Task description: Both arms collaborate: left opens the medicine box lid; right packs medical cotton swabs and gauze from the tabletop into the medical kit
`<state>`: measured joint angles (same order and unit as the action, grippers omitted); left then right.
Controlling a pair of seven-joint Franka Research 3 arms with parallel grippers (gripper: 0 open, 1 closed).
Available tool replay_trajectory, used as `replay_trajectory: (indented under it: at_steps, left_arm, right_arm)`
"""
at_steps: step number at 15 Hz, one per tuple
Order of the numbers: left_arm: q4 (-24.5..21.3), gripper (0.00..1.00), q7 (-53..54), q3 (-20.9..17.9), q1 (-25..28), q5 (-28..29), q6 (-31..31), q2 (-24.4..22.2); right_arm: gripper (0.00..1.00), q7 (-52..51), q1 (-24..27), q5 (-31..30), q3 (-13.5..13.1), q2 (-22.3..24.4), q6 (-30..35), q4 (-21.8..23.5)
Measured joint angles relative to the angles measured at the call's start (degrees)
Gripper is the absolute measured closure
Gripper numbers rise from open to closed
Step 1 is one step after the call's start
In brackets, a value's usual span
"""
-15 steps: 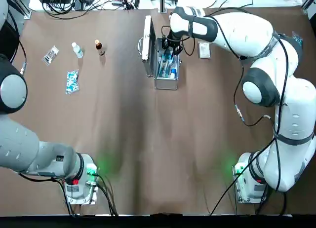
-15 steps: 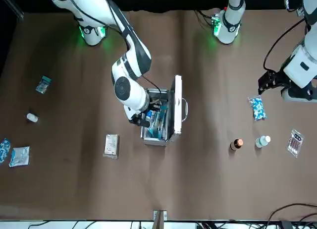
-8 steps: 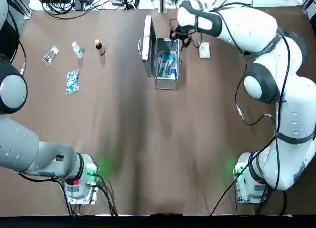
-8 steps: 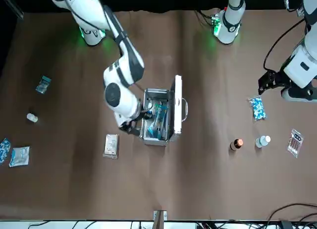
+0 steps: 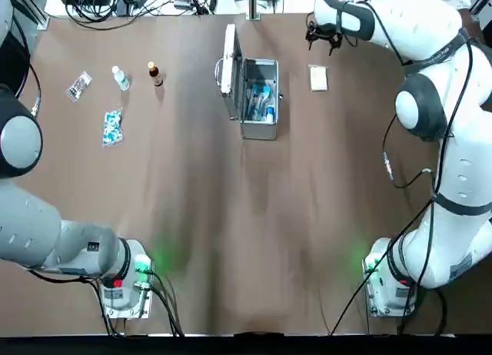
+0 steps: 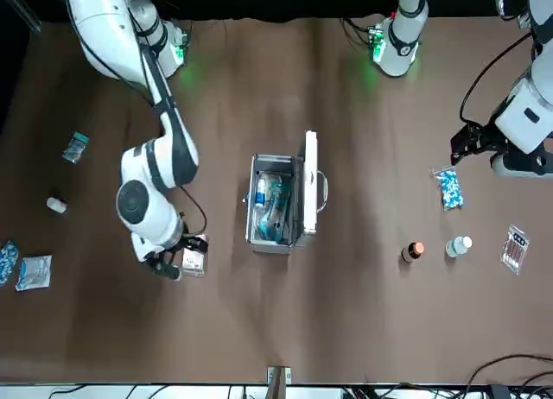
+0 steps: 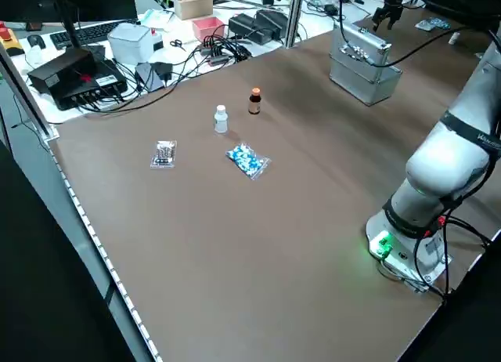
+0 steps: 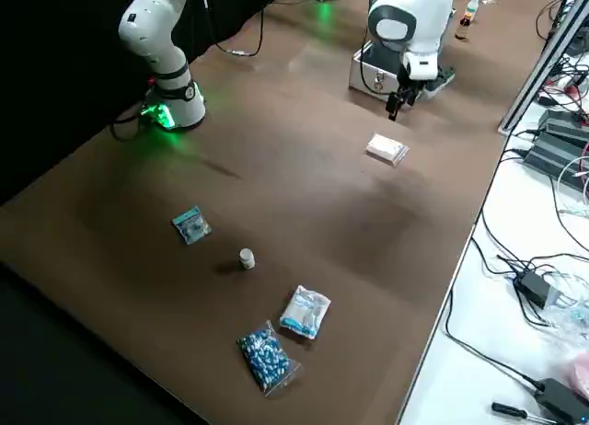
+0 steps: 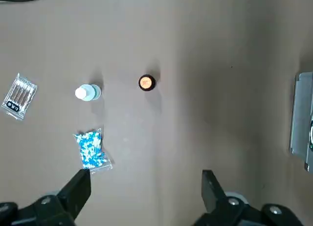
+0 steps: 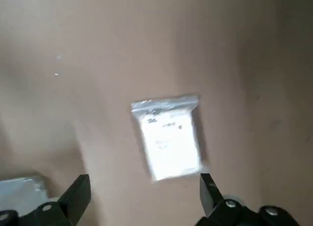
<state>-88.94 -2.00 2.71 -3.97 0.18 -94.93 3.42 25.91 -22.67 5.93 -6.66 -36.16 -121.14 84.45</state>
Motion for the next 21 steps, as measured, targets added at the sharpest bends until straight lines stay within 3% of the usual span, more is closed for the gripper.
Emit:
replay_trajectory:
  at_steps: [4, 9, 21]
  left_arm:
    - [0.0, 0.00, 0.0, 0.0, 0.0, 0.0, 0.0, 0.0]
    - [0.0, 0.00, 0.1, 0.0, 0.0, 0.0, 0.0, 0.0]
    - [0.0, 0.00, 0.1, 0.0, 0.0, 0.0, 0.0, 0.0]
  right_arm:
    - [0.01, -9.5, 2.3, 0.6, 0.2, -2.8, -1.8, 0.3]
    - [0.01, -10.8, 2.1, 3.3, 1.0, -8.9, -9.5, 0.4]
    - [0.02, -11.6, 2.1, 3.3, 1.1, -11.2, -9.2, 0.6]
